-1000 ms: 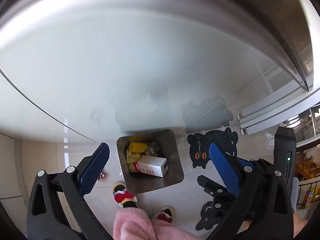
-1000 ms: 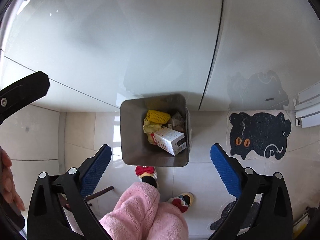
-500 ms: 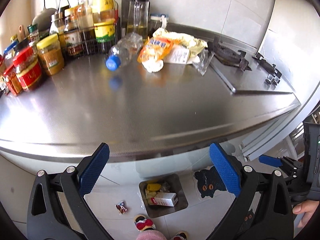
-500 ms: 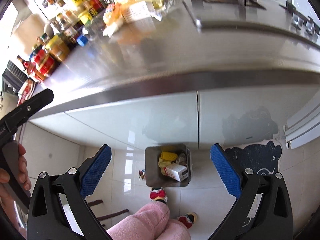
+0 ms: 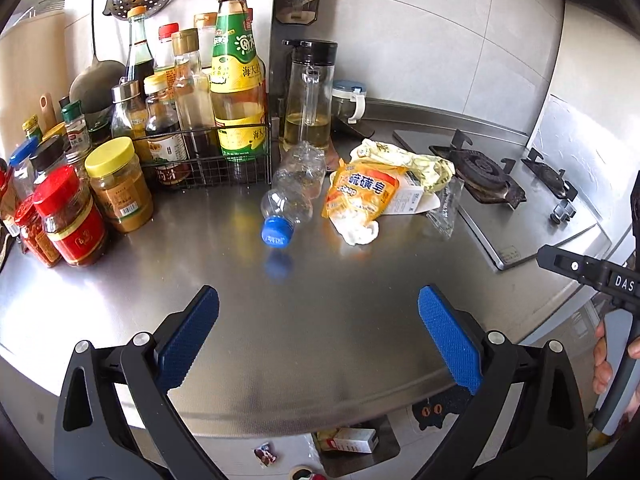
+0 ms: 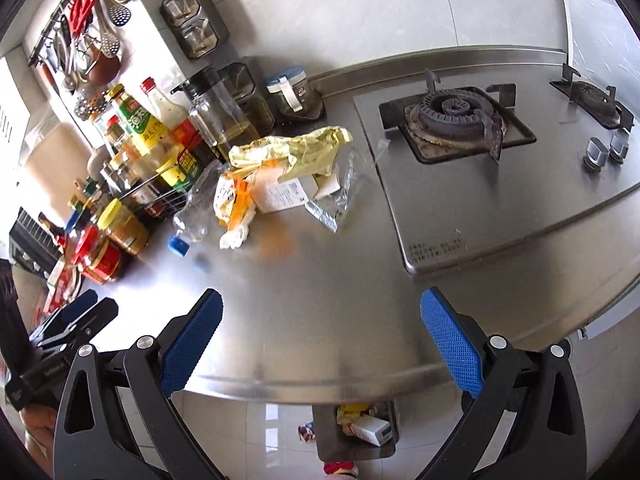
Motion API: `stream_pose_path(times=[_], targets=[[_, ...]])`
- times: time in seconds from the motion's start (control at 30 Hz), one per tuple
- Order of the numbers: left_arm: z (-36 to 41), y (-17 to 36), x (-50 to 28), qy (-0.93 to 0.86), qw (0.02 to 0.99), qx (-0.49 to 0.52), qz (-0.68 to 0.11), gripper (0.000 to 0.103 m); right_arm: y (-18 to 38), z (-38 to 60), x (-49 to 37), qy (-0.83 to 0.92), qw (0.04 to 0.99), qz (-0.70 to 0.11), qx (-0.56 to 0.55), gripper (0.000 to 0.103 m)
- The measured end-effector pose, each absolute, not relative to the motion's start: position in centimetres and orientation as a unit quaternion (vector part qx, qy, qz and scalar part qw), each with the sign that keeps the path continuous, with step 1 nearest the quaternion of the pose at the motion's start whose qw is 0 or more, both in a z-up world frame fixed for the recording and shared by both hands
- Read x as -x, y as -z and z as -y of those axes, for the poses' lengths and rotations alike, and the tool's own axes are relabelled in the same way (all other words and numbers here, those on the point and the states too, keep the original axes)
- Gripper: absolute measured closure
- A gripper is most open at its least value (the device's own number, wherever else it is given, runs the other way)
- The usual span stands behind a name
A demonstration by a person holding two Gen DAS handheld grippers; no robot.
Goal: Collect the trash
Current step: 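Raise both tools toward the clear bottle and soap bag on the counter, then grasp the blue-capped bottle with the left tool while the right tool grasps the clear packet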
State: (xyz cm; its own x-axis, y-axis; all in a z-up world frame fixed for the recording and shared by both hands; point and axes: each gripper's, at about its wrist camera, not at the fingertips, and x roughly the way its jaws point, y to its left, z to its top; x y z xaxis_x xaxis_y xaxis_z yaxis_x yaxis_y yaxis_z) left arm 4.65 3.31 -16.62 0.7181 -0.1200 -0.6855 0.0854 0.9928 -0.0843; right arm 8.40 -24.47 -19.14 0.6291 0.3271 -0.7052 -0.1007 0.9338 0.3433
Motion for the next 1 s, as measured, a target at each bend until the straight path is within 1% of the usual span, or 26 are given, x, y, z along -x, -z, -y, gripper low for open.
stream_pose_path(times=[0.13, 0.17, 0.2, 0.27, 0.3, 0.67, 0.73, 0.8, 0.83, 0.87, 0.9, 0.93, 0.97, 1.0], targets=[[-4.6, 17.2, -7.9, 0.058, 0.925, 0.017, -0.375, 0.008, 20.5, 24.0, -12.4, -0.097, 0.883, -0.433, -0.152, 0.006], [-4.9, 17.4, -8.7, 0.057, 0.925, 0.016, -0.376, 0.008, 20.8, 23.9, -13.5, -0.096, 0.88, -0.438, -0.158, 0.014], [-5.2, 17.6, -9.5, 0.057, 0.924, 0.015, -0.377, 0.008, 21.3, 23.8, -14.5, -0.099, 0.875, -0.443, -0.166, 0.028], [-5.9, 17.9, -10.9, 0.059, 0.923, 0.016, -0.379, 0.008, 22.1, 23.6, -15.9, -0.088, 0.871, -0.453, -0.168, 0.042], [-6.1, 18.1, -11.6, 0.059, 0.923, 0.017, -0.38, 0.008, 22.4, 23.5, -16.5, -0.082, 0.871, -0.455, -0.165, 0.045], [-7.3, 22.3, -17.9, 0.067, 0.903, 0.003, -0.425, 0.008, 24.8, 23.8, -20.3, -0.048, 0.859, -0.473, -0.192, 0.046], [-7.2, 23.0, -18.2, 0.077, 0.899, 0.001, -0.431, 0.011, 25.2, 23.8, -20.6, -0.045, 0.857, -0.476, -0.191, 0.046], [-7.1, 23.5, -18.5, 0.087, 0.895, 0.0, -0.438, 0.022, 25.6, 23.7, -20.8, -0.041, 0.856, -0.48, -0.187, 0.046], [-7.1, 23.7, -18.6, 0.09, 0.894, -0.001, -0.439, 0.026, 25.8, 23.5, -21.0, -0.04, 0.856, -0.481, -0.183, 0.046], [-7.0, 23.8, -18.7, 0.092, 0.893, -0.002, -0.441, 0.036, 25.7, 23.3, -20.9, -0.04, 0.859, -0.479, -0.178, 0.048], [-7.0, 24.0, -18.8, 0.094, 0.892, -0.002, -0.442, 0.04, 25.7, 23.2, -21.0, -0.043, 0.859, -0.479, -0.176, 0.05], [-7.0, 24.0, -18.9, 0.097, 0.892, -0.003, -0.443, 0.042, 25.8, 23.1, -21.3, -0.047, 0.858, -0.48, -0.177, 0.052], [-7.1, 24.2, -18.9, 0.1, 0.891, -0.003, -0.443, 0.047, 25.8, 22.9, -21.5, -0.052, 0.857, -0.481, -0.176, 0.059], [-7.0, 24.3, -18.9, 0.103, 0.89, -0.005, -0.444, 0.054, 25.8, 22.6, -21.6, -0.055, 0.857, -0.483, -0.171, 0.07]])
